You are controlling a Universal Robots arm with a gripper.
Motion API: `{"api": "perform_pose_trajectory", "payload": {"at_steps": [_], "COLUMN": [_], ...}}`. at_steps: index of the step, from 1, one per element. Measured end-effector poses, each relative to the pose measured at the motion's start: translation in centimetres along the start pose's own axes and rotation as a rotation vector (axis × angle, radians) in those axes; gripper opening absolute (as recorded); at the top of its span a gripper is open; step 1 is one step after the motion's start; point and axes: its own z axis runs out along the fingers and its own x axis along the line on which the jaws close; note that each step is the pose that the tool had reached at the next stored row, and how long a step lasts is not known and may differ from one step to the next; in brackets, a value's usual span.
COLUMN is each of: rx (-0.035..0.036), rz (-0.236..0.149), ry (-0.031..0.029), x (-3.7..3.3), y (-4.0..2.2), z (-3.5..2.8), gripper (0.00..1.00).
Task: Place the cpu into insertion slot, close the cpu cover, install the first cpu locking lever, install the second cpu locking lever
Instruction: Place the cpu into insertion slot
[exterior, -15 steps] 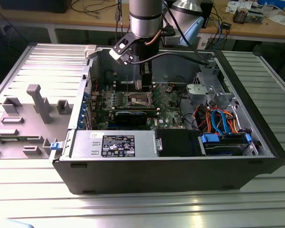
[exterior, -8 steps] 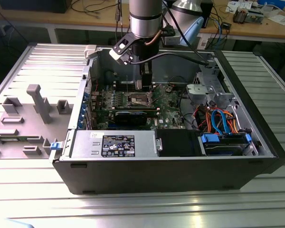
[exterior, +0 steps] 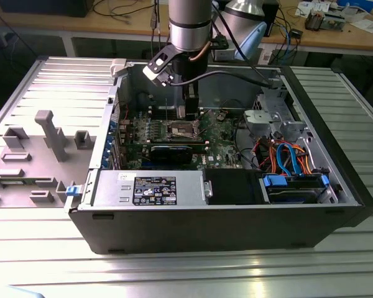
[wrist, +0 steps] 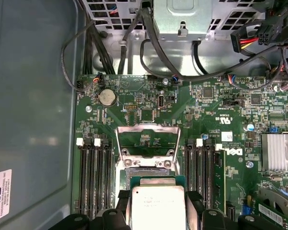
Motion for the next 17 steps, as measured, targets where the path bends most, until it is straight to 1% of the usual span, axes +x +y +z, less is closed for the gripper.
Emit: {"api": "perform_pose_trajectory", "payload": {"at_steps": [1, 3, 5, 7, 8, 10, 17], "rx": [0.0000, 0.0002, -0.0001, 0.0000, 0.0001, 0.0000, 0.0000], "rz": [0.000, 0.000, 0.000, 0.000, 0.000, 0.000, 0.000], "ry": [0.0001, -0.0001, 0.0001, 0.0001, 0.0001, 0.0003, 0.0001], "x": [0.00, -0.01, 0.01, 0.02, 0.05, 0.18, 0.18], "y": [-0.03, -0.03, -0.23, -0.42, -0.44, -0.50, -0.50], "z": [0.26, 0.31, 0.50, 0.83, 1.09, 1.91, 1.94], "gripper": [0.55, 0.55, 0.55, 0.55, 0.55, 0.55, 0.55]}}
